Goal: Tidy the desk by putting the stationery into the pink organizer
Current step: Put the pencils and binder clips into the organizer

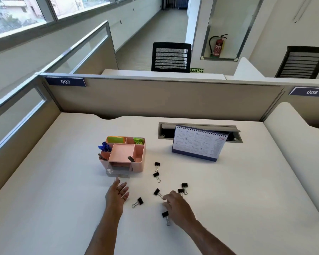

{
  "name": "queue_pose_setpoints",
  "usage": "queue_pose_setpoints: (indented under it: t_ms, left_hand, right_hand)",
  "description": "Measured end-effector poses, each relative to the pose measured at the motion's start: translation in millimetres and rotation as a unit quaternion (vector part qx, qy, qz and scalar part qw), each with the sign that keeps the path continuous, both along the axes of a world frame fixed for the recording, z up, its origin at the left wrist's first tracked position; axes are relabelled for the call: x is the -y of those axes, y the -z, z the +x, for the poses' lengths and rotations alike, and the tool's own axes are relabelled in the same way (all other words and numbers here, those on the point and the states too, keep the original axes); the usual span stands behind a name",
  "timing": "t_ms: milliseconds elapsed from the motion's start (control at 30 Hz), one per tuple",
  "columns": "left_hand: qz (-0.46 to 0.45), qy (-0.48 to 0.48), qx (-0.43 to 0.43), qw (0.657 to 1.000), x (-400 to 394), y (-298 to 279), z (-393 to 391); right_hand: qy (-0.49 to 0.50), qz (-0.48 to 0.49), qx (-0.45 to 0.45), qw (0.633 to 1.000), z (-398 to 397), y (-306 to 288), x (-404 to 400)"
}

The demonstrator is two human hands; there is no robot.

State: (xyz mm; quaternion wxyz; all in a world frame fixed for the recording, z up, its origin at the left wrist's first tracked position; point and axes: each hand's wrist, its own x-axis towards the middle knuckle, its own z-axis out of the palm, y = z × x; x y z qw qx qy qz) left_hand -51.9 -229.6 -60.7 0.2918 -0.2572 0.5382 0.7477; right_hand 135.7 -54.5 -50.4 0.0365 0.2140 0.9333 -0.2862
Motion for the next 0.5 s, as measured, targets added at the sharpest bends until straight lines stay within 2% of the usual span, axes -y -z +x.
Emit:
queue_pose_setpoints:
  t_ms: [167,367,500]
  left_hand:
    - [-0.033,0.036,-0.023,0.999,5,5,22]
    - [-0.027,0.046,-0.027,0.998,6,-1,44]
    - [-0.041,0.083,-0.05,0.994,3,-8,62]
  right_hand:
    - [-0.007,-0.026,0.027,0.999,20,6,10]
    - [-0.016,0.004,0.037,0.999,27,13,24]
    - [0.016,-0.02,0.035,0.999,30,17,26]
